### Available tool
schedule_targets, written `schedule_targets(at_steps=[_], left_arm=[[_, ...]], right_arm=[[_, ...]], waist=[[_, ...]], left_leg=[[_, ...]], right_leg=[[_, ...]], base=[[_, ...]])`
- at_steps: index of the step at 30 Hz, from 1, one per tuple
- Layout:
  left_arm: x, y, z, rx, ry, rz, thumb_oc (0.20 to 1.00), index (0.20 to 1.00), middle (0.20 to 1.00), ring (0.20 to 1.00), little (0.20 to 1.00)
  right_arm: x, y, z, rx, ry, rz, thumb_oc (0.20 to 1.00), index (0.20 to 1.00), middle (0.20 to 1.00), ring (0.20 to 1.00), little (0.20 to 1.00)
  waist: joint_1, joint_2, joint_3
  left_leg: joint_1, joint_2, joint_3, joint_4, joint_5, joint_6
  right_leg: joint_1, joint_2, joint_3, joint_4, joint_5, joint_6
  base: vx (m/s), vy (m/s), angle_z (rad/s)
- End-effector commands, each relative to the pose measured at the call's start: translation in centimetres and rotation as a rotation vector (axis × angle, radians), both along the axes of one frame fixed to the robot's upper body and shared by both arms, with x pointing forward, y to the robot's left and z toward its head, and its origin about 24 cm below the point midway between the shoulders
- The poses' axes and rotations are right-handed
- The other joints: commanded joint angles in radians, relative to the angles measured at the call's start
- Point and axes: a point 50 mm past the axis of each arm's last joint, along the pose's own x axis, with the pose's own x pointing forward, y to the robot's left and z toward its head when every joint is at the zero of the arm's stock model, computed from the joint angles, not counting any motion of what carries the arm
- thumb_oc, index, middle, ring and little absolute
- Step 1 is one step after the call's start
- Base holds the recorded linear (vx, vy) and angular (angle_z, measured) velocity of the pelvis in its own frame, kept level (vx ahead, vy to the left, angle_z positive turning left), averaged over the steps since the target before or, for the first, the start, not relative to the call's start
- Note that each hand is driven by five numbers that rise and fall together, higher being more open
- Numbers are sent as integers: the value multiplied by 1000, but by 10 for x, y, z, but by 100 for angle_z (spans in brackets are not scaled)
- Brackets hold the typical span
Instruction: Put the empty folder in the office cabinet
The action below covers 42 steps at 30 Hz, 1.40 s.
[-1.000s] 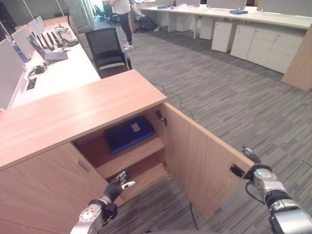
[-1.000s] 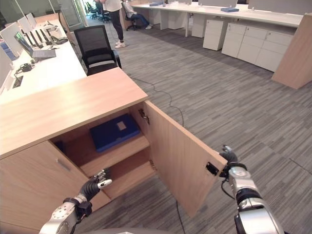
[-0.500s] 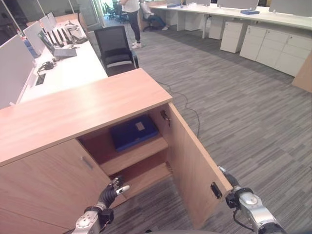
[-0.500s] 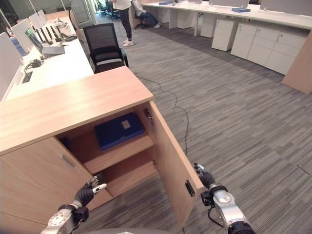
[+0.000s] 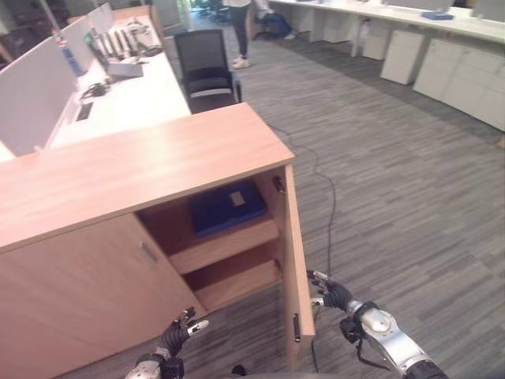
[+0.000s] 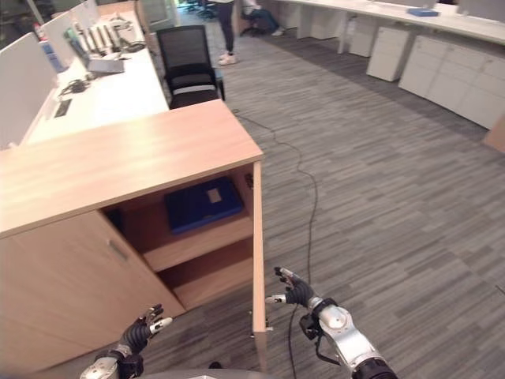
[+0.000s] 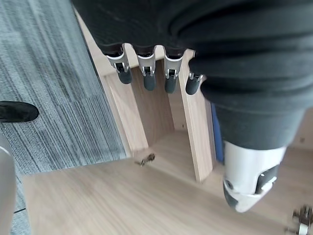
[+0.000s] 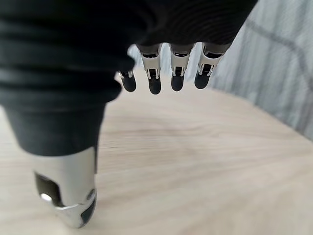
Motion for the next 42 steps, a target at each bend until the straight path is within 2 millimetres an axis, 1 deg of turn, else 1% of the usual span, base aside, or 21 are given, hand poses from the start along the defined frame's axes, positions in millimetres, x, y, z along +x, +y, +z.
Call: schedule_targets(at_steps=[1, 5, 7, 13, 15, 17, 18, 19, 20, 22, 24, 25, 26, 27, 28, 33, 35, 36, 37, 38, 42], left_arm=[[42, 13, 29, 64, -172, -45, 1000, 1000, 1000, 1000, 1000], [54, 3, 37, 33, -219, -81, 1000, 1000, 1000, 1000, 1000], [53, 3, 37, 34, -215, -92, 1000, 1000, 1000, 1000, 1000], [46, 15, 37, 90, -183, -124, 1000, 1000, 1000, 1000, 1000], [42, 23, 34, 137, -146, -164, 1000, 1000, 1000, 1000, 1000], [37, 29, 32, 167, -119, -185, 1000, 1000, 1000, 1000, 1000], [38, 30, 33, 167, -120, -185, 1000, 1000, 1000, 1000, 1000], [37, 33, 34, 180, -118, -200, 1000, 1000, 1000, 1000, 1000], [38, 34, 34, 187, -112, -211, 1000, 1000, 1000, 1000, 1000], [39, 33, 36, 177, -119, -218, 1000, 1000, 1000, 1000, 1000], [42, 32, 38, 167, -126, -227, 1000, 1000, 1000, 1000, 1000], [43, 32, 38, 167, -127, -227, 1000, 1000, 1000, 1000, 1000], [44, 32, 39, 164, -129, -230, 1000, 1000, 1000, 1000, 1000], [48, 37, 43, 192, -139, -244, 1000, 1000, 1000, 1000, 1000], [47, 34, 41, 179, -130, -261, 1000, 1000, 1000, 1000, 1000], [46, 30, 42, 137, -140, -257, 1000, 1000, 1000, 1000, 1000], [44, 23, 43, 107, -143, -290, 1000, 1000, 1000, 1000, 1000], [44, 23, 43, 106, -143, -291, 1000, 1000, 1000, 1000, 1000], [43, 19, 44, 94, -146, -319, 1000, 1000, 1000, 1000, 1000], [43, 17, 44, 89, -145, -325, 1000, 1000, 1000, 1000, 1000], [41, 14, 41, 72, -136, -321, 1000, 1000, 1000, 1000, 1000]], right_arm=[[32, 31, 32, 101, -184, 34, 1000, 1000, 1000, 1000, 1000], [41, 25, 36, 78, -201, -5, 1000, 1000, 1000, 1000, 1000], [42, 22, 36, 74, -203, -19, 1000, 1000, 1000, 1000, 1000], [47, 13, 36, 120, -195, -136, 1000, 1000, 1000, 1000, 1000], [52, 6, 35, 134, -191, -201, 1000, 1000, 1000, 1000, 1000], [58, 1, 38, 137, -198, -239, 1000, 1000, 1000, 1000, 1000], [59, 1, 38, 138, -199, -239, 1000, 1000, 1000, 1000, 1000], [68, -7, 40, 160, -199, -316, 1000, 1000, 1000, 1000, 1000], [73, -10, 41, 193, -200, -368, 1000, 1000, 1000, 1000, 1000], [75, -23, 41, 221, -196, -460, 1000, 1000, 1000, 1000, 1000], [82, -41, 46, 236, -207, -549, 1000, 1000, 1000, 1000, 1000], [82, -41, 46, 236, -208, -549, 1000, 1000, 1000, 1000, 1000], [86, -48, 49, 234, -214, -575, 1000, 1000, 1000, 1000, 1000], [89, -67, 52, 196, -207, -622, 1000, 1000, 1000, 1000, 1000], [91, -75, 55, 180, -211, -647, 1000, 1000, 1000, 1000, 1000], [102, -101, 70, 152, -214, -717, 1000, 1000, 1000, 1000, 1000], [103, -128, 79, 104, -199, -793, 1000, 1000, 1000, 1000, 1000], [103, -129, 79, 104, -200, -792, 1000, 1000, 1000, 1000, 1000], [100, -146, 84, 79, -186, -849, 1000, 1000, 1000, 1000, 1000], [98, -153, 85, 69, -177, -872, 1000, 1000, 1000, 1000, 1000], [92, -170, 87, 44, -151, -921, 1000, 1000, 1000, 1000, 1000]], waist=[[45, -84, 65], [34, -85, 60], [36, -83, 55], [74, -111, 27], [99, -122, 30], [105, -126, 40], [106, -128, 41], [103, -115, 58], [106, -106, 64], [93, -98, 69], [71, -87, 71], [71, -85, 70], [70, -91, 68], [65, -111, 67], [64, -120, 60], [69, -122, 37], [75, -122, 27], [74, -121, 29], [76, -119, 21], [77, -118, 18], [79, -114, 10]], left_leg=[[-49, 43, 3, 106, -46, -51], [-89, 116, 203, 156, -34, -45], [-86, 116, 223, 149, -32, -39], [-78, 50, 191, 117, -64, 2], [-81, 9, 165, 123, -90, 37], [-67, -24, 147, 121, -110, 67], [-66, -27, 149, 121, -111, 68], [-54, -42, 132, 115, -112, 93], [-53, -38, 119, 112, -110, 99], [-26, -51, 63, 78, -107, 105], [-8, -59, 15, 60, -104, 98], [-11, -56, 13, 61, -101, 97], [-8, -65, 0, 57, -106, 93], [-4, -77, -25, 43, -110, 82], [0, -83, -34, 44, -117, 82], [18, -84, -47, 34, -122, 68], [31, -80, -63, 30, -126, 59], [32, -80, -64, 30, -127, 59], [37, -75, -73, 25, -127, 52], [41, -71, -74, 22, -128, 48], [51, -58, -77, 17, -127, 35]], right_leg=[[-7, -145, -33, 13, -49, 74], [12, -176, -119, 16, -49, 80], [20, -179, -133, 17, -46, 84], [33, -239, -181, 77, -36, 107], [-3, -287, -178, 204, -39, 119], [-52, -339, -139, 339, 13, 142], [-56, -344, -136, 344, 12, 144], [-125, -366, -61, 474, 99, 168], [-158, -343, -14, 518, 90, 174], [-191, -258, 93, 525, 14, 161], [-201, -162, 167, 430, -99, 134], [-201, -159, 165, 423, -93, 133], [-186, -149, 170, 346, -94, 118], [-155, -138, 195, 211, -89, 111], [-146, -134, 205, 187, -80, 106], [-95, -128, 185, 121, -54, 101], [-59, -124, 171, 80, -47, 99], [-56, -124, 170, 77, -46, 99], [-38, -120, 161, 53, -44, 97], [-29, -117, 153, 40, -42, 97], [-9, -108, 142, 13, -44, 92]], base=[[-121, 51, 83], [-71, 124, 112], [30, 126, 66], [47, 173, 39], [62, 239, 65], [80, 177, 53], [99, 204, 56], [71, 147, 37], [108, 163, 32], [139, 63, 39], [168, 5, 67], [112, -60, 112], [85, -133, 107], [134, -154, 65], [142, -146, 31], [109, -86, 59], [94, -111, -2], [72, -100, 13], [44, -68, 18], [44, -68, 6], [24, -72, 1]])
